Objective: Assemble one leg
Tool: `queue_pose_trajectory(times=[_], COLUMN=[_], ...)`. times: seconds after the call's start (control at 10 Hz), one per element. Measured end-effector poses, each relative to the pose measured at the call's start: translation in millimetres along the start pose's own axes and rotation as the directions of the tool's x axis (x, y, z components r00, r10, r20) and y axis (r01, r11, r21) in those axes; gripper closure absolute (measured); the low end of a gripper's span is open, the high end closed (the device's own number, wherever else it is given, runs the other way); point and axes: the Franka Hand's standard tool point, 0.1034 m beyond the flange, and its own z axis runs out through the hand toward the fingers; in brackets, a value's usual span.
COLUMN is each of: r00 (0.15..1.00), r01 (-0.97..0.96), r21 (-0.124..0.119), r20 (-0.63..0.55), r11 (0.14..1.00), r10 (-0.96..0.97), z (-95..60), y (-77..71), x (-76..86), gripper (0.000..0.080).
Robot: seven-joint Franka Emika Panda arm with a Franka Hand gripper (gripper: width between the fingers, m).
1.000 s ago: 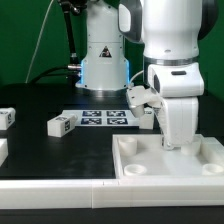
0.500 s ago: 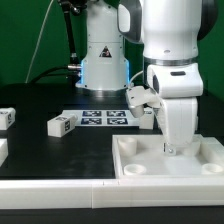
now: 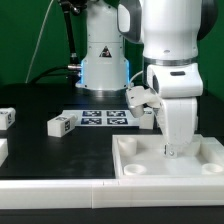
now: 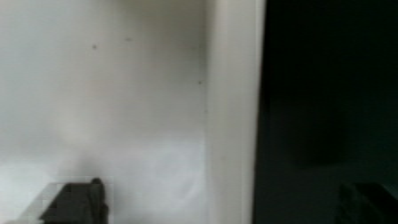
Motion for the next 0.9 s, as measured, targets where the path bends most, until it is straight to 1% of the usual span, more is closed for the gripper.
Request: queue_pose_trajectory(times=[0.1, 0.2, 0.3, 0.4, 0.5, 0.6, 0.7, 0.8, 0.9], r00=[1.000, 0.999, 0.998, 0.996, 0.995, 0.985, 0.987, 0.980, 0.953], r01=[-0.006, -0.041, -0.066, -0.090, -0.101, -0.172, -0.162, -0.196, -0.303], r21=[0.000, -0.010, -0.025, -0.034, -0.036, -0.047, -0.063, -0.059, -0.057], r20=[0.000, 0.004, 0.008, 0.013, 0.015, 0.013, 0.008, 0.006, -0.002], r11=[1.000, 0.999, 0.998, 0.995, 0.994, 0.984, 0.985, 0.979, 0.951], r10=[0.006, 0.041, 0.066, 0.090, 0.101, 0.173, 0.163, 0.197, 0.303], z=[-0.7, -10.1, -23.2, -32.8, -36.7, -44.2, -49.7, -47.4, -46.9], y=[0.0, -1.1, -6.0, -16.1, -19.8, -21.6, -23.5, -24.2, -24.4], x=[0.5, 3.7, 8.8, 13.6, 15.5, 20.8, 24.7, 23.5, 23.7], gripper=[0.0150, 0.0150, 0.0150, 0.0150, 0.0150, 0.0150, 0.0150, 0.0150, 0.0150])
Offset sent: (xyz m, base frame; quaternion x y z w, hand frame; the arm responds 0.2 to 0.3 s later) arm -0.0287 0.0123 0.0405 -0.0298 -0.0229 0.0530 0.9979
